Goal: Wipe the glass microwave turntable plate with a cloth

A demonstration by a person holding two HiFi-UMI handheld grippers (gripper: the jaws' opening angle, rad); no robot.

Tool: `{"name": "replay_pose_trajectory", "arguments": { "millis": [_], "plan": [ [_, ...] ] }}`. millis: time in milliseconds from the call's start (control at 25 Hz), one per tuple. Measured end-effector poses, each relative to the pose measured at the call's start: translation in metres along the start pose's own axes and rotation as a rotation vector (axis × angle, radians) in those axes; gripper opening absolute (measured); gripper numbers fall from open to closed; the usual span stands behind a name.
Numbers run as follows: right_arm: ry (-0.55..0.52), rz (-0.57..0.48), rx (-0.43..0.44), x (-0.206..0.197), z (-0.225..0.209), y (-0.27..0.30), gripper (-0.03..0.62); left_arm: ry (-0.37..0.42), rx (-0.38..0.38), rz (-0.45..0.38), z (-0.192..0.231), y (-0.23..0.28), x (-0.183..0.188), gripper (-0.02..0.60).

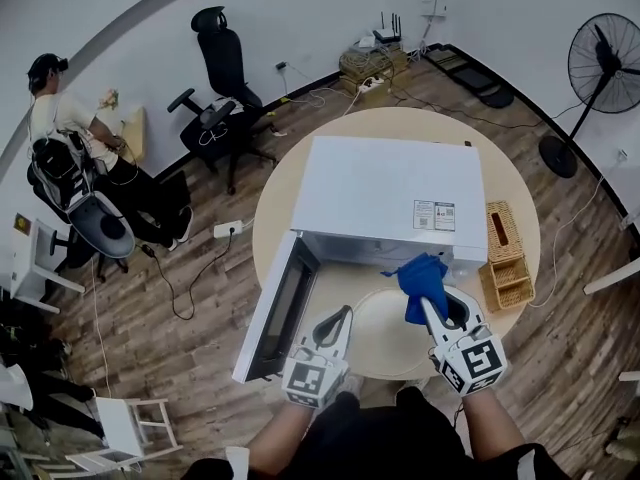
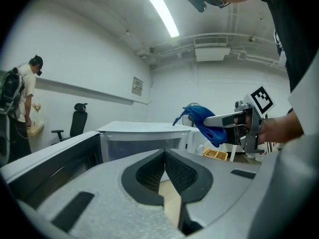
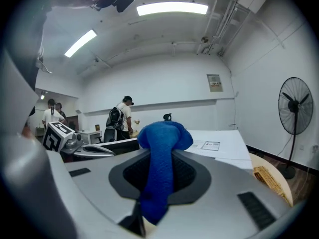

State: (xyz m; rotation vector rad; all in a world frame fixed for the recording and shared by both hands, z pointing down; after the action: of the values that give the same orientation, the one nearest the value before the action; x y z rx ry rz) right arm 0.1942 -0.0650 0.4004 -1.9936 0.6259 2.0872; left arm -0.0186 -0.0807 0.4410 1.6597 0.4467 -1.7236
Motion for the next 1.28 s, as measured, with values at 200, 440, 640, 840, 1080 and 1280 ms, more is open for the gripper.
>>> {"name": "replay_pose_trajectory", "arguments": {
  "millis": [200, 440, 640, 840, 1080, 1280],
  "plan": [
    [0.002, 0.066, 0.066, -0.027, 0.017, 0.017, 0.072, -0.026, 0.033, 0.037, 0.013, -0.012, -0.02, 0.006],
    [-0.016, 0.174, 0.115, -0.061, 0.034, 0.035, 0.072, -0.064, 0.032, 0.058, 0.018, -0.015, -0.037, 0.006],
    [-0.005, 0.242, 0.131, -0.095, 0.041, 0.048, 0.072, -0.071, 0.019, 0.075, 0.019, -0.014, -0.051, 0.006],
    [-0.007, 0.317, 0.161, -0.13, 0.049, 0.063, 0.072, -0.093, 0.024, 0.087, 0.02, -0.013, -0.062, 0.006],
    [-0.032, 0.404, 0.175, -0.166, 0.054, 0.08, 0.066, -0.104, 0.008, 0.104, 0.016, -0.013, -0.074, 0.006],
    [-0.049, 0.468, 0.215, -0.188, 0.062, 0.09, 0.066, -0.128, 0.021, 0.104, 0.018, -0.016, -0.079, 0.006]
  ]
}}
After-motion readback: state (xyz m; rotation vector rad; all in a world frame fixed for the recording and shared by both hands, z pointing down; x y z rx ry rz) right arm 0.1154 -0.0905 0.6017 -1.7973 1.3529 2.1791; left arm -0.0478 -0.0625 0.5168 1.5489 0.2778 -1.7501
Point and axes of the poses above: the fingertips, and each gripper's own axes: y forward along the fingers, z to its left, x out of its top, the point moved 6 cm from there along -y, backward along the fingers, and after that the axes turned 5 degrees about -y, right-handed, at the moved point
